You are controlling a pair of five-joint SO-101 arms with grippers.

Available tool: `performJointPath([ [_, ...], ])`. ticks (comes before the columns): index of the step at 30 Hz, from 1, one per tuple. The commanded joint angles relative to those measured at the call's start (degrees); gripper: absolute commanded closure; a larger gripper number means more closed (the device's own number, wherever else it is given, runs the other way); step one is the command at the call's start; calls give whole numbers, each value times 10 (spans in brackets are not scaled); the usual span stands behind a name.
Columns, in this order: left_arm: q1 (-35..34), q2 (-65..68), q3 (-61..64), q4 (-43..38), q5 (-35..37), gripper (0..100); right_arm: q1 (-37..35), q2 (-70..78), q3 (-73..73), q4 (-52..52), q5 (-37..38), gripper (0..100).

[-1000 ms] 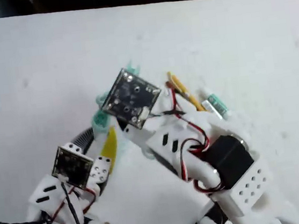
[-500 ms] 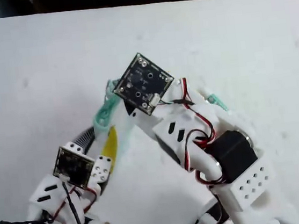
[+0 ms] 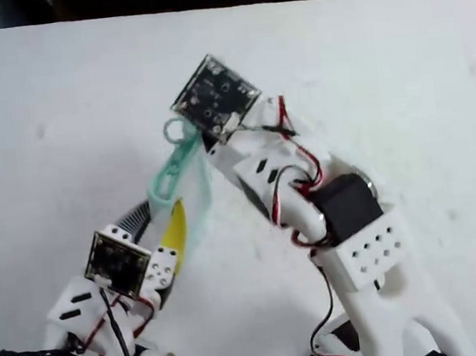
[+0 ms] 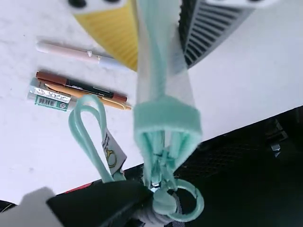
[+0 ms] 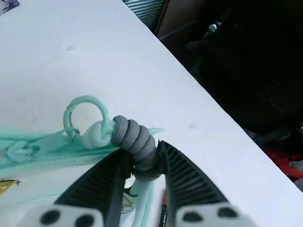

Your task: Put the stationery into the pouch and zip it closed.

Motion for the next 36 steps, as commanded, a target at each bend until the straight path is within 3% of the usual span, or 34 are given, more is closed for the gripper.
performJointPath([
  [1, 4, 5, -4, 3, -6, 977, 52, 1, -12, -36, 5, 983],
  [16, 7, 5, -26, 27, -6, 977, 63, 51, -29, -68, 5, 983],
  [36, 4, 5, -63, 67, -8, 977, 147, 164, -75, -109, 5, 983],
])
